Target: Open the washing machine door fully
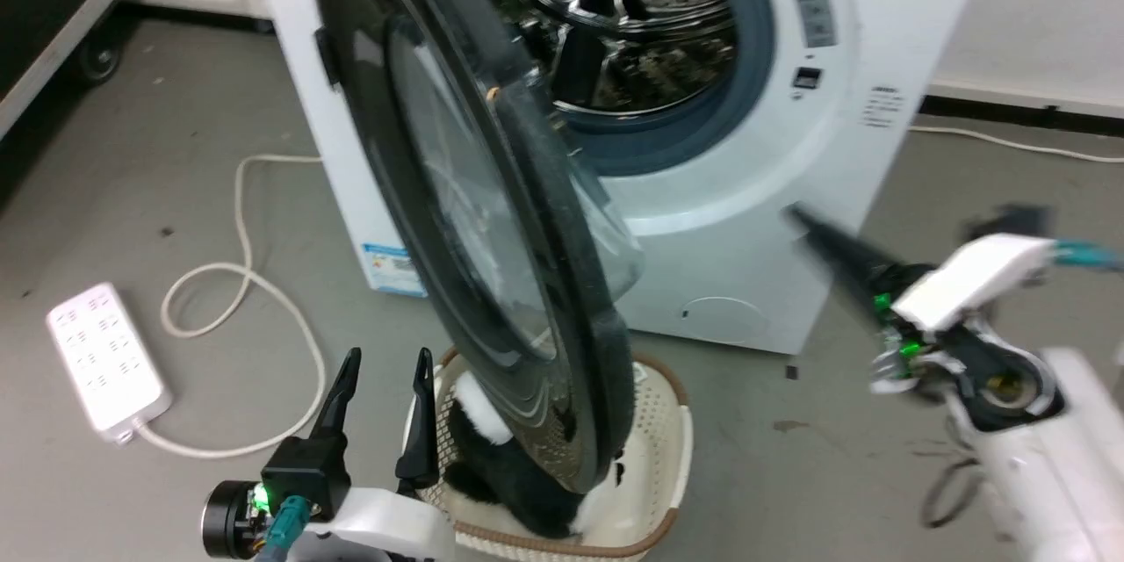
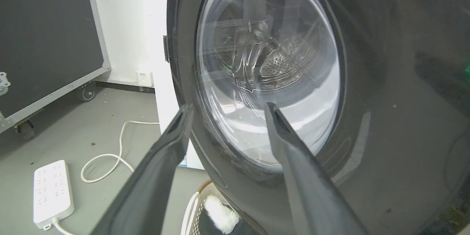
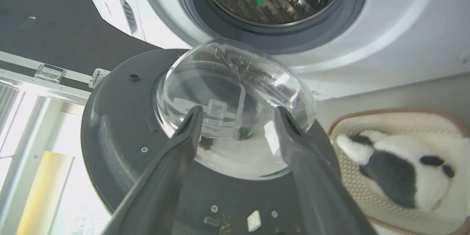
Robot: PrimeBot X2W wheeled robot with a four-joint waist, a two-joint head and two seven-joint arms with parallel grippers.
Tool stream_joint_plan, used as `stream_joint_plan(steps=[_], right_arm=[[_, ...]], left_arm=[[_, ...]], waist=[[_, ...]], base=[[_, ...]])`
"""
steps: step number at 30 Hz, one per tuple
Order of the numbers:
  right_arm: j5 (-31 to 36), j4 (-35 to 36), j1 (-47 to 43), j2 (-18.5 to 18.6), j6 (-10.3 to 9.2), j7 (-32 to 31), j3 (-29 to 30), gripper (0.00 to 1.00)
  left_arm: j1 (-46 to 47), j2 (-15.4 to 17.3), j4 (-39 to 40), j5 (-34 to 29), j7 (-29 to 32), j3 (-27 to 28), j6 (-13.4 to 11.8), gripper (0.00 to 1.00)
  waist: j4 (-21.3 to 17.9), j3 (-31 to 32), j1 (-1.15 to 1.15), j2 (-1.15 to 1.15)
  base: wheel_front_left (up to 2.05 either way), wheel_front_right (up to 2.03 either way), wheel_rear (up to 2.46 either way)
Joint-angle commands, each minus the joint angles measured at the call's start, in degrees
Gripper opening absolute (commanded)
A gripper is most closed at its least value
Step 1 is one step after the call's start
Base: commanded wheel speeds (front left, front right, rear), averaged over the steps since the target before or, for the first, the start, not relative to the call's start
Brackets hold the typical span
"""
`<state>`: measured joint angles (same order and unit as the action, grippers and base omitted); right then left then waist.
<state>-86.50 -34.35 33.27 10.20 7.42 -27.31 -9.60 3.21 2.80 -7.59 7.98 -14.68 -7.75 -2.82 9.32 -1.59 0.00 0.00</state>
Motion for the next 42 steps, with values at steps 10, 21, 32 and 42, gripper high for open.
stream_joint_plan(steps=[10, 21, 32, 42], right_arm=[[40.89, 19.77, -13.5, 13.94, 0.07, 37.39, -6.45, 1.0], [76.24, 29.61, -31.25, 0.35, 0.07, 42.27, 9.94, 1.0], [82.96, 32.44, -39.93, -7.05, 0.07, 42.3, 13.53, 1.0], [81.62, 31.85, -40.13, -7.31, 0.07, 42.3, 12.92, 1.0]], left_arm=[[-0.19, 0.08, -1.03, 1.86, -0.32, 1.84, 2.03, 1.0], [-2.03, 0.08, -2.04, 1.8, -0.32, 3.27, 2.75, 1.0], [-4.36, 0.08, -2.26, 0.34, -0.32, 3.01, 2.54, 1.0], [-4.83, 0.08, -2.15, -1.36, -0.32, 2.29, 2.97, 0.0]], waist=[[-6.64, 1.89, 0.0, 0.0], [-8.52, 2.04, 0.0, 0.0], [-8.26, 2.66, 0.0, 0.0], [-7.78, 2.95, 0.0, 0.0]], base=[[0.0, 0.0, 0.0], [0.0, 0.0, 0.0], [0.0, 0.0, 0.0], [0.0, 0.0, 0.0]])
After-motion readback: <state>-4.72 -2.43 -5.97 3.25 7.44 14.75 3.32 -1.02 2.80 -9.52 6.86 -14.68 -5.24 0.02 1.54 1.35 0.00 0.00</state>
